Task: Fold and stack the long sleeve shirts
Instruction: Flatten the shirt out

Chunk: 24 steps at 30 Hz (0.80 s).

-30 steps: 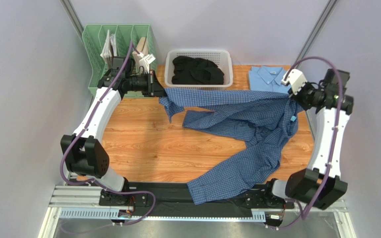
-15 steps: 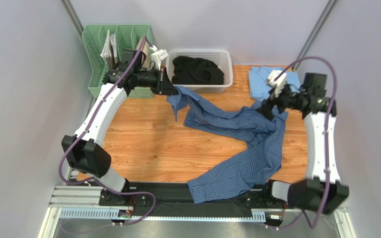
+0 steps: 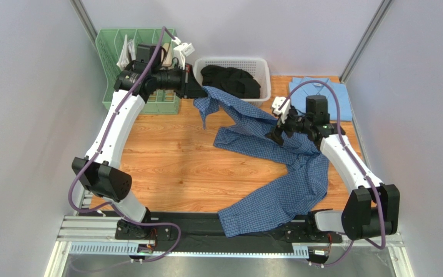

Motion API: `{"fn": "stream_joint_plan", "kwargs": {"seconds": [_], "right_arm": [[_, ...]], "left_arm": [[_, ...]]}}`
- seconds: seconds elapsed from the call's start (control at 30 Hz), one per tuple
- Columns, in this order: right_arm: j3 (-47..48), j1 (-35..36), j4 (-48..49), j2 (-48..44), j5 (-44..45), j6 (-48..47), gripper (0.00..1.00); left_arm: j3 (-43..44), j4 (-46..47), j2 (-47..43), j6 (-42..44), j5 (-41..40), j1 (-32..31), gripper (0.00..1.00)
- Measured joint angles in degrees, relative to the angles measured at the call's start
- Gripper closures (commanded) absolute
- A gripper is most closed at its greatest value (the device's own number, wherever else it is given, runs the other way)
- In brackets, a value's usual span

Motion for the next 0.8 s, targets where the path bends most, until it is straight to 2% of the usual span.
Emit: {"fn": "stream_joint_plan", "kwargs": {"seconds": [0.23,0.37,0.5,0.63,0.7,0.8], "right_arm": [[-4.0,7.0,14.1,0.9,8.7,2.3,0.17],[-4.0,6.1,19.9,2.7,13.7,3.0,0.2],[-4.0,3.8,21.3,3.5,14.7,2.6,0.2],[-4.0,2.3,22.6,5.7,14.4,2.0,0.25],[-4.0,2.1,23.6,7.8,14.1,2.0,0.29],[-3.6,2.2,24.3,11.7,13.1,1.8,0.54]], "left_arm": [[0.9,-1.2,0.0,0.3,0.1,0.0,1.0],[0.9,-1.4,0.0,0.8,0.1,0.0,1.0],[0.9,-1.4,0.0,1.0,0.1,0.0,1.0],[1.4,-2.0,0.0,1.4,0.1,0.0,1.0],[1.7,-2.4,0.0,1.6,0.2,0.0,1.0],[1.9,-2.8,0.0,1.8,0.2,0.0,1.0]]}}
